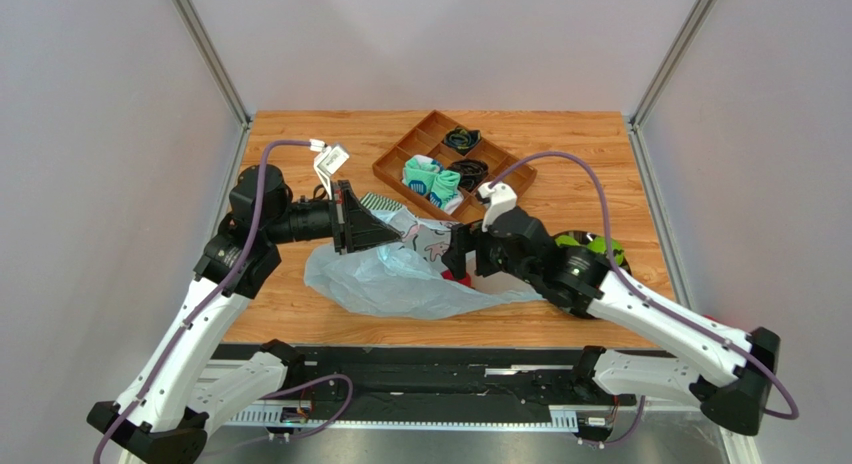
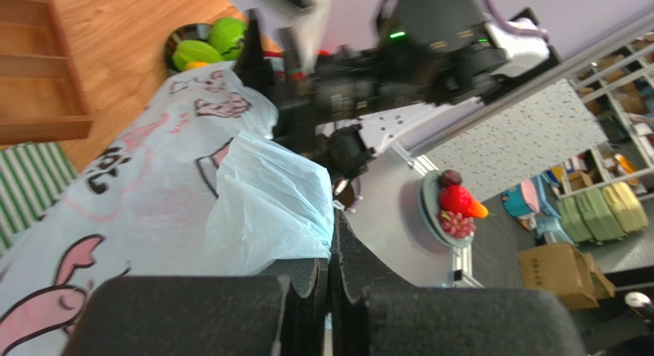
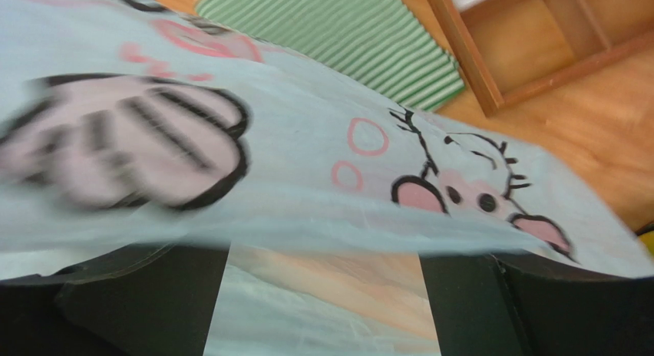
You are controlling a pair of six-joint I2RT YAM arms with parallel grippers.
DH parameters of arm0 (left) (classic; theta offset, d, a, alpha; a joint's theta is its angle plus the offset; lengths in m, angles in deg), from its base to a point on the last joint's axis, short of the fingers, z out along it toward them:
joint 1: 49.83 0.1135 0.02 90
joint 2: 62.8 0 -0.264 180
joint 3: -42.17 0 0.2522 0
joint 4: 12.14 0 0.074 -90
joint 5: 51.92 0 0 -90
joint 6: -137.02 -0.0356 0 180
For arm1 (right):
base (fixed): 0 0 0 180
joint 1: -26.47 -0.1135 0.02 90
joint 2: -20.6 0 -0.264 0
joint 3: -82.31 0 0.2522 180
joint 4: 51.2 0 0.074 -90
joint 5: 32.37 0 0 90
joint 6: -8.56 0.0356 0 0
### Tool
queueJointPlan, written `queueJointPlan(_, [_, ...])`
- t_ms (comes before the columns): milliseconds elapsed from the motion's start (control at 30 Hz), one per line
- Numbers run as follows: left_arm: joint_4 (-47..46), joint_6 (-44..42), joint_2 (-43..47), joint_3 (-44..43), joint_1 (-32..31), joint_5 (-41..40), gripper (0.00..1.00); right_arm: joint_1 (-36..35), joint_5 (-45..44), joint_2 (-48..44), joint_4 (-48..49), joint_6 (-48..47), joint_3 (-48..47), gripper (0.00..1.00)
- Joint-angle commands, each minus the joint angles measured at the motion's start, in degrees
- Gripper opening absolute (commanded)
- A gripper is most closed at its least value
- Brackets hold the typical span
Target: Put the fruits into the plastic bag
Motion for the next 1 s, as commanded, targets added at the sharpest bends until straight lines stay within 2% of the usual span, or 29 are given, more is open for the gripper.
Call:
queueJointPlan(0, [4.1,-5.9,-0.5,-2.4,2.2,-3.3,0.00,0.1,2.8,-9.1,7.1,-3.4,0.9,0.90])
queueJointPlan(167, [6.3,-10.1,-2.4,-3.4,3.0,-5.6,0.00,0.1,8.0,-14.9,9.5,-4.1,0.1,0.89])
queueJointPlan(267, [6.8,-12.2,-3.6,-3.4,3.5,-6.9,0.00,0.2,1.9,-16.5,4.5,-3.1,-3.2,0.90])
queueJointPlan(300, [7.0,-12.8,-3.8,-3.4,3.6,-7.1,0.00,0.3,-3.2,-16.4,2.2,-3.2,-4.9,0.90])
queueJointPlan(333, [6.9,-14.0,-4.0,-3.3,3.6,-7.3,0.00,0.7,-6.0,-15.7,-3.1,-3.4,-6.3,0.91])
queueJointPlan(367, [6.9,-14.4,-4.3,-3.3,3.8,-7.8,0.00,1.0,-8.6,-15.0,-5.7,-3.6,-9.1,0.94])
queueJointPlan(400, [7.0,-15.0,-4.3,-3.2,3.8,-8.0,0.00,2.8,-12.4,-14.3,-8.2,-3.8,-10.4,0.95])
queueJointPlan(467, [7.3,-16.4,-4.7,-3.3,4.0,-8.7,0.00,6.3,-14.2,-12.8,-15.0,-3.3,-12.5,0.97])
queueJointPlan(500, [7.4,-16.9,-4.8,-3.3,4.0,-9.0,0.00,11.8,-12.8,-12.6,-16.3,-3.2,-13.5,0.97])
queueJointPlan(567, [8.0,-18.3,-5.0,-3.3,4.3,-9.9,0.00,18.3,-9.6,-13.0,-18.5,-3.1,-13.6,0.98])
queueJointPlan(600, [8.1,-19.0,-5.2,-3.3,4.4,-10.2,0.00,25.5,-6.3,-13.1,-18.9,-3.4,-13.2,0.99])
queueJointPlan(733, [8.8,-20.8,-5.6,-3.1,4.7,-11.0,0.00,42.2,-1.7,-12.4,-23.0,-3.0,-11.1,1.00])
queueJointPlan(800, [8.8,-21.5,-5.7,-2.8,4.7,-11.6,0.00,50.2,-3.0,-11.5,-24.4,-2.2,-9.7,1.00])
queueJointPlan(900, [8.6,-22.3,-5.8,-2.0,4.7,-12.4,0.00,57.1,-9.3,-10.9,-26.1,0.9,-6.1,1.00])
queueJointPlan(967, [7.7,-22.1,-5.8,-1.6,4.8,-12.4,0.00,59.4,-12.6,-10.4,-26.9,4.3,-3.3,1.00])
